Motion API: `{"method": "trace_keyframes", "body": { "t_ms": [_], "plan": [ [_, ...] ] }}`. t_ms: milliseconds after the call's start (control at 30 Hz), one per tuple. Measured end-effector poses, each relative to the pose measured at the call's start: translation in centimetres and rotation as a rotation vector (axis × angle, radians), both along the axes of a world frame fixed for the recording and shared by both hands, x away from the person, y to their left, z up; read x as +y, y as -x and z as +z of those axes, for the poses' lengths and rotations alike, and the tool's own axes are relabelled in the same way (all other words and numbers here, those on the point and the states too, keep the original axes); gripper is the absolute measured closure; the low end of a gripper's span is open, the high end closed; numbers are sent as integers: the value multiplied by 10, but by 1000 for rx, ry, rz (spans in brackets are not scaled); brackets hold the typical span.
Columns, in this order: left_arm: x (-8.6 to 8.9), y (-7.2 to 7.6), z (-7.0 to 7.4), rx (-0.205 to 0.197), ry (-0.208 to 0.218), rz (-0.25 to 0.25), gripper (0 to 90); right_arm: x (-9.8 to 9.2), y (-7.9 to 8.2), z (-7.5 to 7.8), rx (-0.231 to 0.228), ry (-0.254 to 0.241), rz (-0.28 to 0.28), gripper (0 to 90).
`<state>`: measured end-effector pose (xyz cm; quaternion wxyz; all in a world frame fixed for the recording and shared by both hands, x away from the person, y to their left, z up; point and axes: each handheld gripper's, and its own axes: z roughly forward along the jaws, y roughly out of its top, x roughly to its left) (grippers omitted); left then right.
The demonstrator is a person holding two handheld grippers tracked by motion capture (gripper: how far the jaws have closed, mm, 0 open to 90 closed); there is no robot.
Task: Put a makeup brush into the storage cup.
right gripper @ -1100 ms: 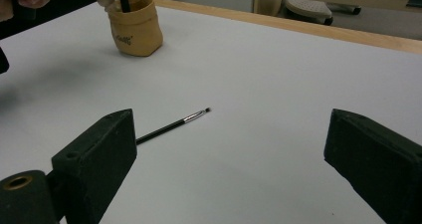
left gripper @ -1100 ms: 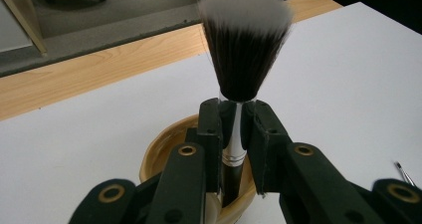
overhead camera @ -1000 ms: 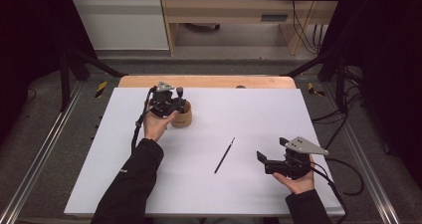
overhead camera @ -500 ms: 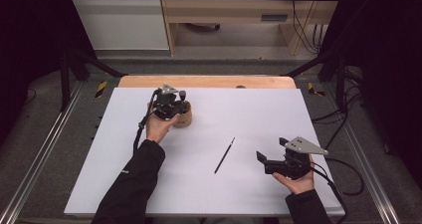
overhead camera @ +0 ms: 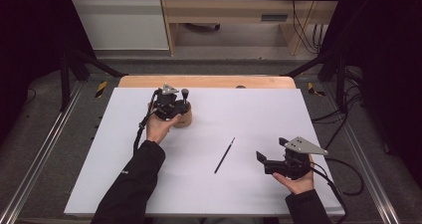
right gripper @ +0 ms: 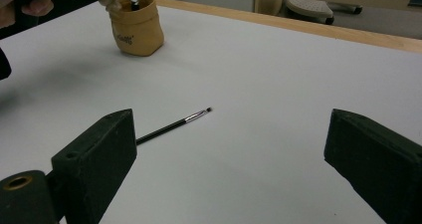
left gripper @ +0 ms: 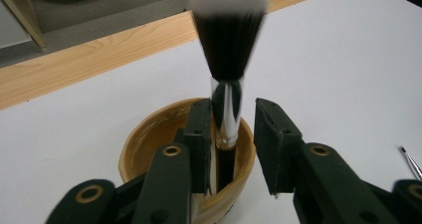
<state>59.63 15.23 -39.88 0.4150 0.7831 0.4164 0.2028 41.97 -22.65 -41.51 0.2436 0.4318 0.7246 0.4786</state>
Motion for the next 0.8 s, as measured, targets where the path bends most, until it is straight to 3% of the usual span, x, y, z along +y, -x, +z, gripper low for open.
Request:
{"method": "trace_keyframes", "body": {
  "t_ms": [233,533,800],
  "plan": [
    [4,12,11,-40,29,-12,600,0,0,0,-1,-4,-1,68],
    [11,37,24,-77,88,-63,497,-1,1,2,-4,-8,-4,68],
    [21,60,28,-104,96,-100,426,-2,1,3,-10,-12,-8,69]
  ]
}}
